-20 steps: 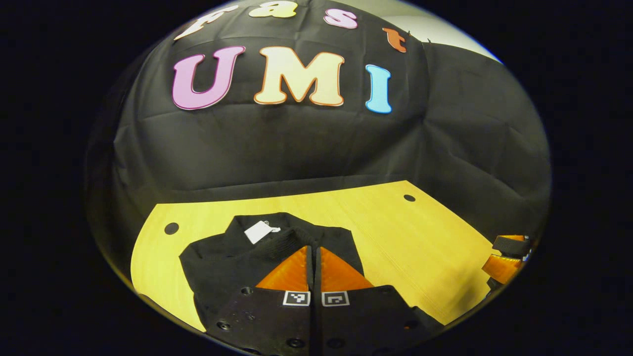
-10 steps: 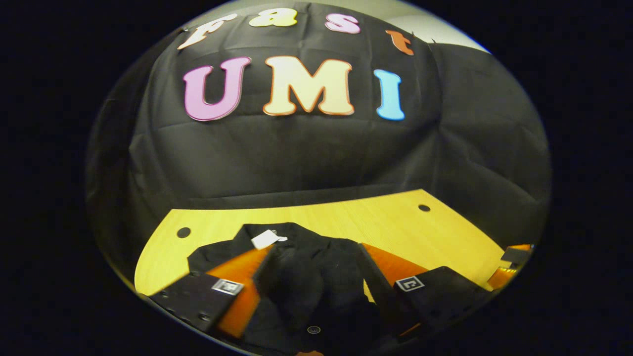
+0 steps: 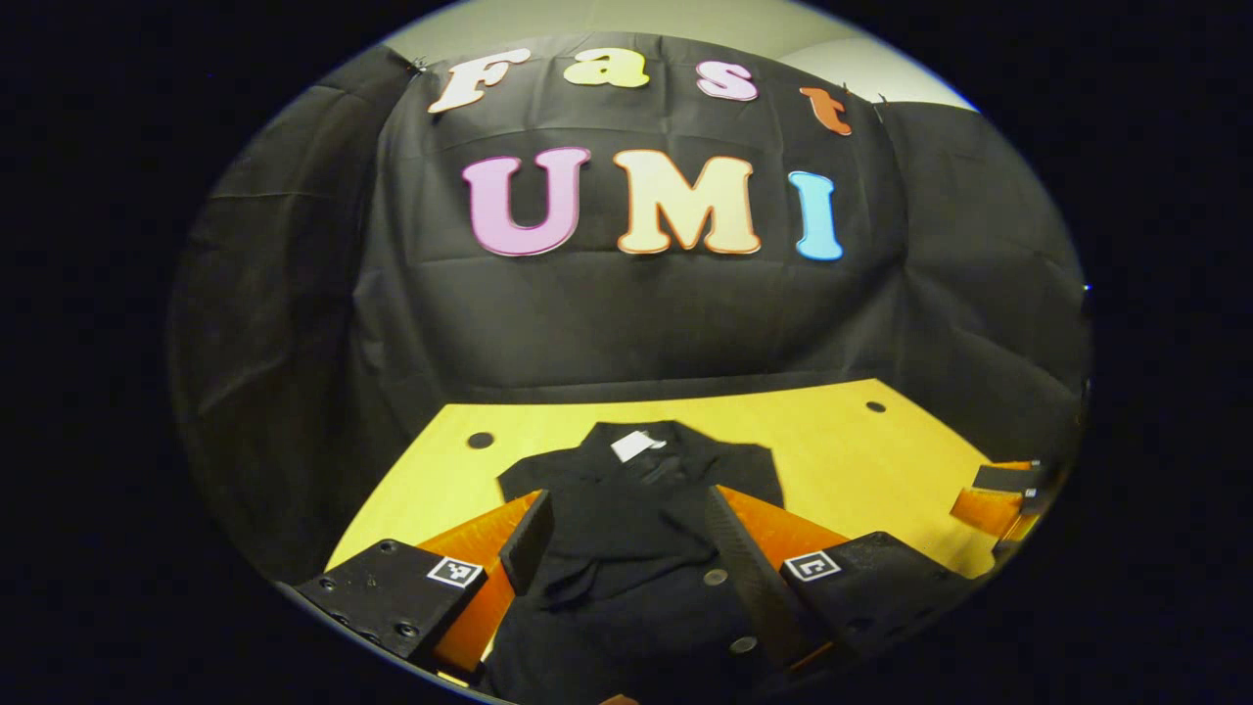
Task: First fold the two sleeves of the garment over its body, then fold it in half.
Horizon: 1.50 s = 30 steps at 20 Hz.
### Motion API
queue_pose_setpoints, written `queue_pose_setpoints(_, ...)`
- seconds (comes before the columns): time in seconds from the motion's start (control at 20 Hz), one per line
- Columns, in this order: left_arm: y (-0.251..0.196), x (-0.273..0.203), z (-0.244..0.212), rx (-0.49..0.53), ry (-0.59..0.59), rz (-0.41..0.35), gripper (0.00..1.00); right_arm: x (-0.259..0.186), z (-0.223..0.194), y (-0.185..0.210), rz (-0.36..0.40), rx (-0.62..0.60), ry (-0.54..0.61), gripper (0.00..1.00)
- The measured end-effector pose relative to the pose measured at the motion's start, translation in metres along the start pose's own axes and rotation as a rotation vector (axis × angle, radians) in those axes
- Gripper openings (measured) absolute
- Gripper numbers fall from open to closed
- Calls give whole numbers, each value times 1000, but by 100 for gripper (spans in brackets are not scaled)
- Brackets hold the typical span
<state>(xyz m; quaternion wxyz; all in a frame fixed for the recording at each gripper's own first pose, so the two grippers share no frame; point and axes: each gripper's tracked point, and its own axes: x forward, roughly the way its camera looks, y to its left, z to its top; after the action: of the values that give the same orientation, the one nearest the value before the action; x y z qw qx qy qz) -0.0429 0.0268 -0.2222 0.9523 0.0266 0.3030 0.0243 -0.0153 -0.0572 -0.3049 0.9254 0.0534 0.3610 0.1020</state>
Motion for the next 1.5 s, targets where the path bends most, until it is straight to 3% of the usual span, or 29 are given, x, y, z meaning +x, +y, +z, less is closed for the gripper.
queue_pose_setpoints(0.2,43,-38,-47,-5,78,47,96,-12,-37,20,-15,-18,67,98)
queue_pose_setpoints(0.25,53,-45,-61,-15,106,55,96,-16,-47,23,-26,-31,83,94)
queue_pose_setpoints(0.3,60,-53,-74,-22,131,62,96,-20,-57,25,-34,-38,102,98)
queue_pose_setpoints(0.35,68,-59,-86,-28,151,70,96,-24,-66,29,-39,-43,117,94)
queue_pose_setpoints(0.5,85,-77,-127,-29,228,79,96,-34,-98,28,-74,-67,173,98)
queue_pose_setpoints(0.8,91,-109,-205,-22,383,50,97,-50,-157,20,-134,-86,300,94)
queue_pose_setpoints(0.9,95,-120,-224,-32,425,44,97,-53,-174,16,-157,-93,348,98)
queue_pose_setpoints(0.95,96,-124,-231,-41,438,42,96,-56,-182,14,-165,-90,370,94)
queue_pose_setpoints(1.05,101,-132,-246,-62,465,40,95,-60,-198,14,-178,-88,411,98)
queue_pose_setpoints(1.15,96,-138,-274,-90,532,6,95,-60,-219,9,-207,-113,471,94)
queue_pose_setpoints(1.2,97,-142,-272,-78,518,1,95,-64,-226,9,-189,-121,507,98)
queue_pose_setpoints(1.25,97,-135,-264,-49,438,-18,94,-62,-218,7,-194,-88,473,99)
queue_pose_setpoints(1.35,95,-141,-277,-48,487,-32,92,-63,-220,7,-203,-38,469,96)
queue_pose_setpoints(1.4,95,-138,-267,-56,448,-31,99,-61,-220,11,-188,-43,471,97)
queue_pose_setpoints(1.45,95,-138,-269,-45,443,-42,94,-63,-223,17,-177,-55,461,89)
queue_pose_setpoints(1.5,96,-141,-268,-38,419,-52,83,-62,-224,23,-162,-64,461,82)
